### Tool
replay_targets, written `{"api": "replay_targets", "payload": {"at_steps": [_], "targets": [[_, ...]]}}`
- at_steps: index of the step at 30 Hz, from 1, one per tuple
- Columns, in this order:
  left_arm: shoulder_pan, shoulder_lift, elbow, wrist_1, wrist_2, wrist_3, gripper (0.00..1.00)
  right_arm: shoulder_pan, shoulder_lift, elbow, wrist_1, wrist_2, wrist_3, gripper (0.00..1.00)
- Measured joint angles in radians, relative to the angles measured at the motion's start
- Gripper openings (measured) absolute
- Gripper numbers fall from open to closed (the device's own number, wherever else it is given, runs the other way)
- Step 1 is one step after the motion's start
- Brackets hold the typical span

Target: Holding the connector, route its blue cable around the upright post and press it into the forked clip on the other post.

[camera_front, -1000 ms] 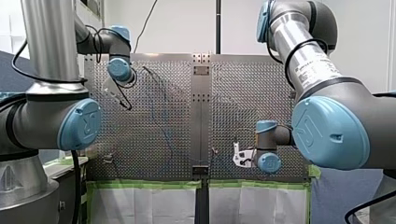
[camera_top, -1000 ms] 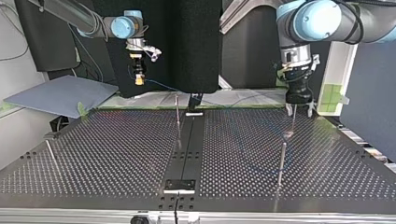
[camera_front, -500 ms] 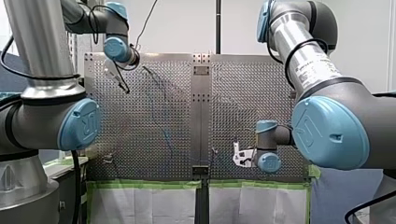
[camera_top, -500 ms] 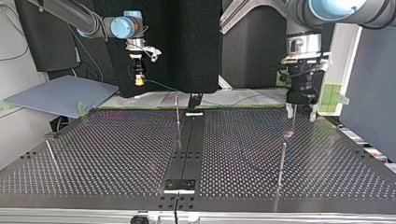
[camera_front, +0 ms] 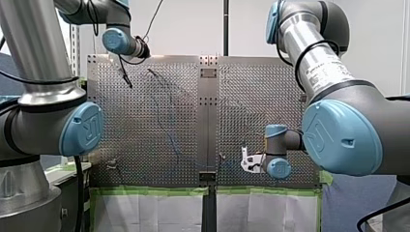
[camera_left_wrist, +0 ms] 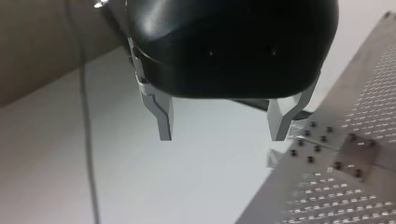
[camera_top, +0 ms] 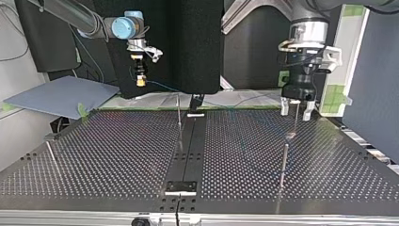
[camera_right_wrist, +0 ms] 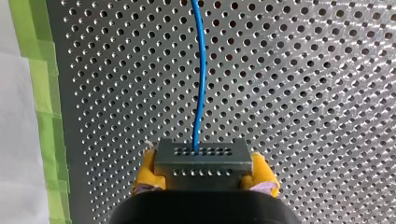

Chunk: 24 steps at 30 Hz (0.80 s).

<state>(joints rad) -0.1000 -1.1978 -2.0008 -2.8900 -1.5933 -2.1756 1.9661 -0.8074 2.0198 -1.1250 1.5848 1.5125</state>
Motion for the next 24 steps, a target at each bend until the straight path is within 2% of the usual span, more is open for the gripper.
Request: {"api": "replay_targets", "payload": {"at_steps": [24], "targets": [[-0.096, -0.205, 0.044, 0.000, 0.217, 0.226, 1.00, 0.003, 0.000, -0.004, -0.001, -0.010, 0.003, 0.00]]}}
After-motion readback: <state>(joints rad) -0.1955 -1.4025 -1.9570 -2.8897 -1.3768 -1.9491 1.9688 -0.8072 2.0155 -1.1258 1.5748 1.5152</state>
